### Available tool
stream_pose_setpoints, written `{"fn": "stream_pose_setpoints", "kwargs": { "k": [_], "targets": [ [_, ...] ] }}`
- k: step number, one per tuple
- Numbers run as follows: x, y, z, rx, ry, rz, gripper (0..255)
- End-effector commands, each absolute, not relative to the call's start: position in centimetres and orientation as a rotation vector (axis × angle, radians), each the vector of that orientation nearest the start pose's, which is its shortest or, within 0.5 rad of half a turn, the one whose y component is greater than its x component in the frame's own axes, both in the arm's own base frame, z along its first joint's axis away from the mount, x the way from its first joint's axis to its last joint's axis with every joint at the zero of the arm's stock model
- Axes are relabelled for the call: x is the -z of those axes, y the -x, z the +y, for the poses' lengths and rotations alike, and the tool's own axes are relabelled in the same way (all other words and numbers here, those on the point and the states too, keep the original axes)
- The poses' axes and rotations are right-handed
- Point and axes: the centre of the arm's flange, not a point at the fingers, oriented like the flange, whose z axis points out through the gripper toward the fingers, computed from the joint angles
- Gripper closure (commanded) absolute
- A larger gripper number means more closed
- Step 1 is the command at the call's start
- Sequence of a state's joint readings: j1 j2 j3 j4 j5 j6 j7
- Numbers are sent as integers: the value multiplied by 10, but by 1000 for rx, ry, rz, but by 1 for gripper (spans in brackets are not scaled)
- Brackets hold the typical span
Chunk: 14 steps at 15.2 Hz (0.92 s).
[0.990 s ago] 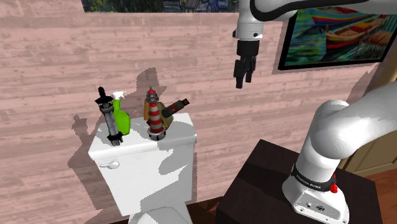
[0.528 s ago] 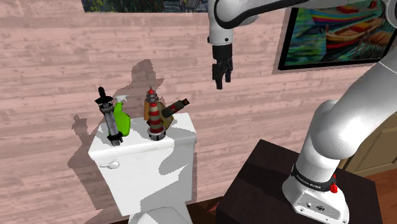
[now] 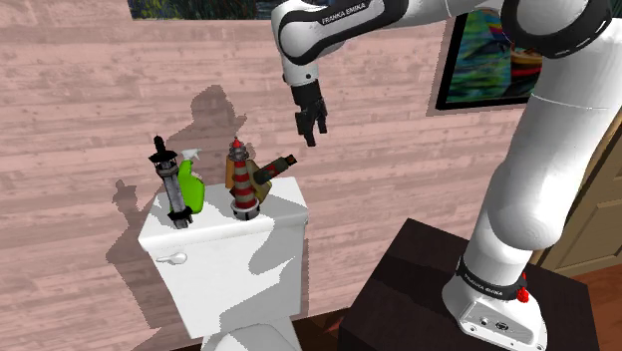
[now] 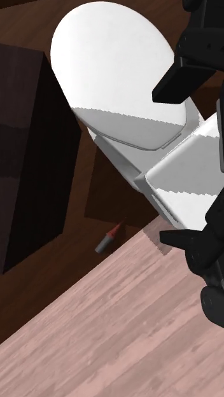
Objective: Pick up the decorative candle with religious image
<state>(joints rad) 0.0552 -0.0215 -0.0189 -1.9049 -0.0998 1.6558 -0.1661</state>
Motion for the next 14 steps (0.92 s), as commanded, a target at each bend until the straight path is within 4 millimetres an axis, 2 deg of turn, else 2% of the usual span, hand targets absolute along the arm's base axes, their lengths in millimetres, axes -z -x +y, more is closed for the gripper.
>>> {"fn": "stream_pose_setpoints", "kwargs": {
  "k": [1, 7, 14],
  "targets": [
    [-479, -555, 16, -420, 3191, -405, 0],
    [-441, -634, 43, -550, 3209, -552, 0],
    [-387, -718, 81, -706, 3214, -728, 0]
  ]
}}
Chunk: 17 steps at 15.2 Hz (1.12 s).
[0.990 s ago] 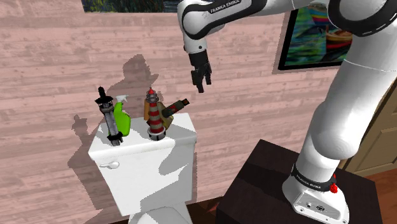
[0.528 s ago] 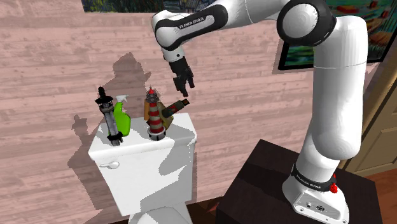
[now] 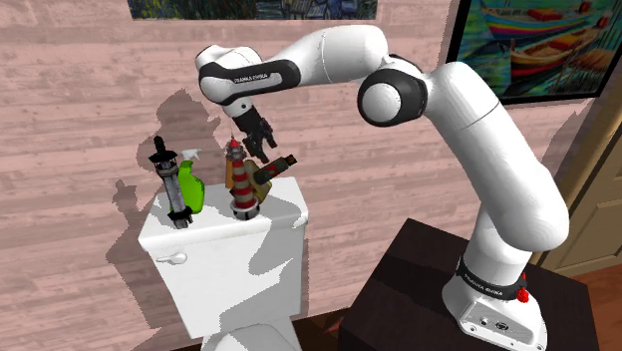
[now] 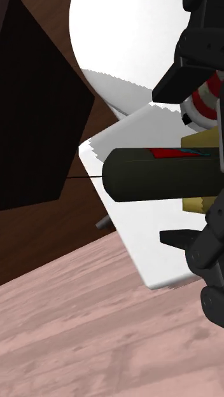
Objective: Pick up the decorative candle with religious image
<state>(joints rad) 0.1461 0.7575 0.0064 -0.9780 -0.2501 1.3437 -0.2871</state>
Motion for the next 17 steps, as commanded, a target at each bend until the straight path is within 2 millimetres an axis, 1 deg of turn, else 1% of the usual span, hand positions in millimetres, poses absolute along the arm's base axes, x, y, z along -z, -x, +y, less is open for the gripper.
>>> {"fn": "stream_pose_setpoints", "kwargs": {
  "k": [1, 7, 8, 10, 11, 17],
  "targets": [
    [-386, -720, 82, -710, 3214, -733, 0],
    [-354, -720, 82, -710, 3214, -733, 0],
    [-346, -720, 82, -710, 3214, -733, 0],
    [-346, -720, 82, -710, 3214, -733, 0],
    [-346, -720, 83, -710, 3214, -733, 255],
    [-346, -721, 83, -710, 3214, -733, 255]
  ]
}}
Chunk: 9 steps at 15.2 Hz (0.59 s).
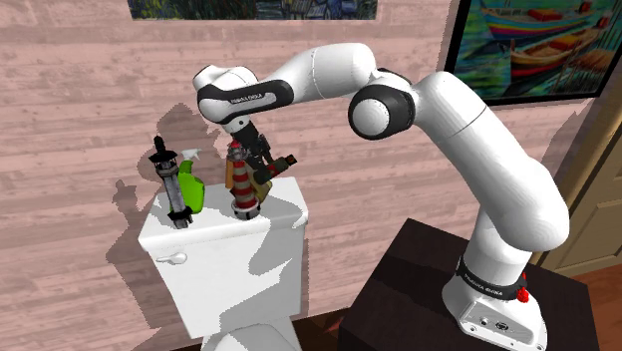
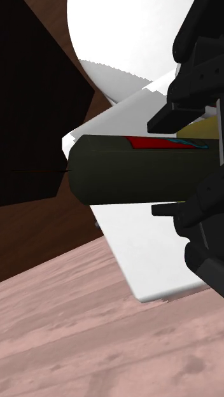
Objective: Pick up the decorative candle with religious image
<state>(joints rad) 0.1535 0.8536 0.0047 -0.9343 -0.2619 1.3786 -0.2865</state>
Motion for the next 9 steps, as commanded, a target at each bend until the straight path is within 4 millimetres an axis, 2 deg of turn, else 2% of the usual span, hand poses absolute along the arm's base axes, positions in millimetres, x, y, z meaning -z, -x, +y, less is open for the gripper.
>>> {"fn": "stream_pose_setpoints", "kwargs": {
  "k": [1, 3, 9],
  "targets": [
    [-346, -720, 83, -710, 3214, -733, 255],
    [-346, -720, 82, -710, 3214, -733, 255],
    [-377, -720, 82, -710, 3214, -733, 255]
  ]
}}
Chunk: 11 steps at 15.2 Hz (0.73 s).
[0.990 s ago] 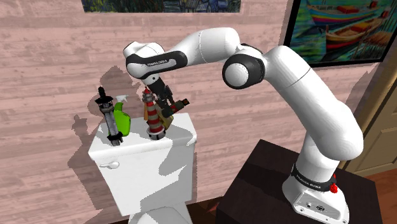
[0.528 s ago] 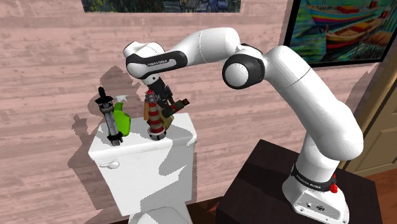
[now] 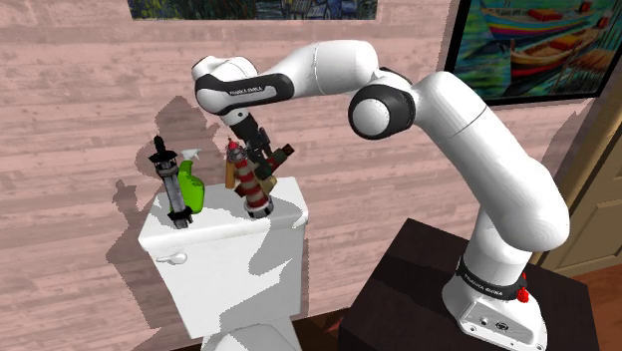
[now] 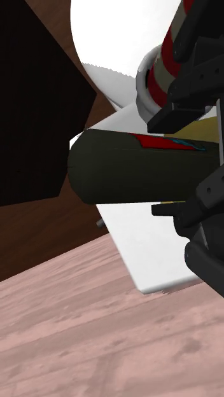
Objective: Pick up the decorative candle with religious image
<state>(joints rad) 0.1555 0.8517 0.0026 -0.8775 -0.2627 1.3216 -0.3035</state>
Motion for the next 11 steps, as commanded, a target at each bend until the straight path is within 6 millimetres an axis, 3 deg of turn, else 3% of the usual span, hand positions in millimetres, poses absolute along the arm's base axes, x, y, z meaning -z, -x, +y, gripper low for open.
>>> {"fn": "stream_pose_setpoints", "kwargs": {
  "k": [1, 9, 11],
  "targets": [
    [-383, -720, 82, -710, 3214, -733, 255],
    [-425, -720, 82, -710, 3214, -733, 255],
    [-426, -720, 82, -710, 3214, -733, 255]
  ]
}}
